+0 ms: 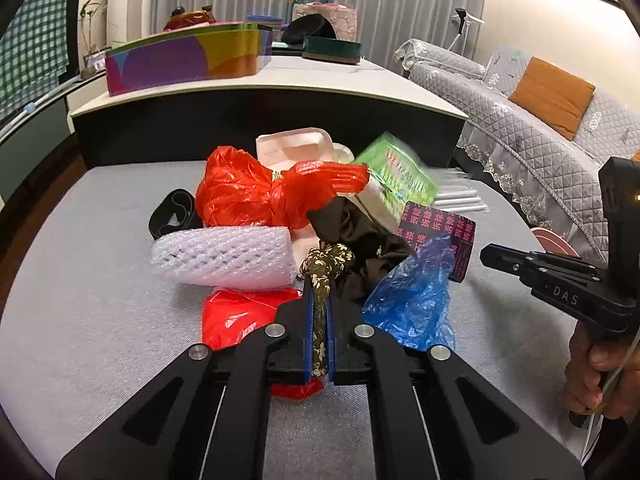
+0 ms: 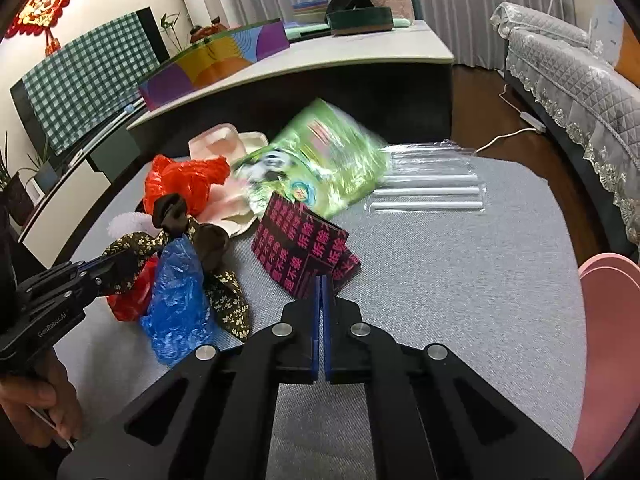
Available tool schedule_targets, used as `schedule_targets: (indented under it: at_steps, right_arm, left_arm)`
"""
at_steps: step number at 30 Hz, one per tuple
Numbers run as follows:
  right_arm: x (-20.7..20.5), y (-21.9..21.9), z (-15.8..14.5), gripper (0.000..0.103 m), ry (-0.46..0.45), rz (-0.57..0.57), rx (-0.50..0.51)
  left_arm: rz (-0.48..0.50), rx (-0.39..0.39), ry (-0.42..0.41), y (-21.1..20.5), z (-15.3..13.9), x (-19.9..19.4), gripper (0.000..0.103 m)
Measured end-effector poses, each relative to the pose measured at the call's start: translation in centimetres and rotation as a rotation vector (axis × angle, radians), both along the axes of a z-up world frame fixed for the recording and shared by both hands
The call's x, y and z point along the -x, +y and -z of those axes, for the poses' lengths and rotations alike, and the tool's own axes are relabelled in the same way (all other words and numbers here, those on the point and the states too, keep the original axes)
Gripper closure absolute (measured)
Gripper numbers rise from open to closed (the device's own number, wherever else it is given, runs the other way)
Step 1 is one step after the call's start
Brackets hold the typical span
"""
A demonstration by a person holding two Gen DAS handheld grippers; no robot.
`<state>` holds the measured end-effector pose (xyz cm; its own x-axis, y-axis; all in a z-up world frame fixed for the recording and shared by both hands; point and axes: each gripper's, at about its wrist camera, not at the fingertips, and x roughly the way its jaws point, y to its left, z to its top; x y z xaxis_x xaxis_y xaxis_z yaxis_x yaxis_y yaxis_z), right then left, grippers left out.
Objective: Collect trash
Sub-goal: 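Grasp the pink-and-black printed packet with the right tool and lift it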
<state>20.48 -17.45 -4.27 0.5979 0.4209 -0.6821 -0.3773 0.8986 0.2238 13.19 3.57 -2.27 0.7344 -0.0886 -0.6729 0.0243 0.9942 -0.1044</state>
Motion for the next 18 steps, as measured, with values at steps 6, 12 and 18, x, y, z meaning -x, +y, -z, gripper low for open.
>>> schedule_targets:
  at_steps: [6,12,18]
  right_arm:
    - [0.7,-0.5,-1.0,0.102,-0.025,0.004,-0.012]
    - [0.9,-1.1,-1.3,0.084,-0.034,0.031,-0.029]
    - [-0.5,-0.8,-0.8,0.053,-0.019,0.062,-0.052]
  left_arm:
    - [-0.004,-0.014,-0.014,0.2,-0.6,0.7,0.099]
    - [-0.014,-0.004,-0.028,0.3,-1.2,1.2,0.099]
    - [-0.022,0.008,-0.031,0.4,-1.4,1.3,0.099]
